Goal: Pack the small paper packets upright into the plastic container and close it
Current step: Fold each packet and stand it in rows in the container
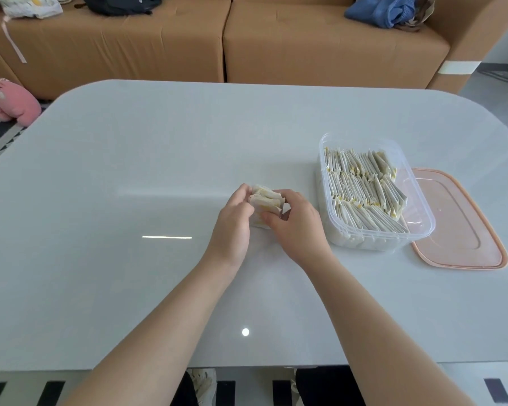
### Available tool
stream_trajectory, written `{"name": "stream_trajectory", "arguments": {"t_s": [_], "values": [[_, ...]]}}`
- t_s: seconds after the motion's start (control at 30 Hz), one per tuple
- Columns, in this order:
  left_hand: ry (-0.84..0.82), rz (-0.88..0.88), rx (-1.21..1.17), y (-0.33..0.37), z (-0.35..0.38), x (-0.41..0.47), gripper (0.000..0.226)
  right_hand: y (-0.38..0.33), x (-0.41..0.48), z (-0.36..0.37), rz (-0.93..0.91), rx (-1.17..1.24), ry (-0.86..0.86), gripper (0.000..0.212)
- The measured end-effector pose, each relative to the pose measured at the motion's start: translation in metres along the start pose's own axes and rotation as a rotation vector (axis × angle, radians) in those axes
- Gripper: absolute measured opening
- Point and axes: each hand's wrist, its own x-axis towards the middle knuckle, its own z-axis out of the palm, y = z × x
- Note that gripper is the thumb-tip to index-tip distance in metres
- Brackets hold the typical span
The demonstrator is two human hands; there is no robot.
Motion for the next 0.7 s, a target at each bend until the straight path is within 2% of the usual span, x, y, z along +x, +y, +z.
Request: {"name": "stream_trajectory", "arguments": {"t_s": [0.07,0.13,0.27,0.4,0.53,0.7], "values": [[0.035,-0.01,-0.061,-0.001,0.0,0.004,0.027,0.001,0.001,-0.003,0.032,0.065,-0.028,0.024],[0.057,-0.021,-0.111,-0.001,0.0,0.007,0.012,0.001,0.002,-0.005,0.05,0.103,-0.052,0.022],[0.004,-0.066,-0.153,-0.002,0.0,0.015,0.036,0.001,0.005,-0.008,0.033,0.101,-0.091,0.025],[0.022,-0.083,-0.189,-0.007,0.0,0.019,0.033,0.003,0.006,-0.006,0.031,0.152,-0.118,0.038],[-0.035,-0.096,-0.177,-0.009,0.002,0.016,0.04,0.005,0.006,-0.001,0.06,0.123,-0.133,0.024],[-0.032,-0.059,-0.169,-0.006,0.001,0.016,0.044,0.002,0.006,-0.003,0.004,0.118,-0.123,0.017]]}}
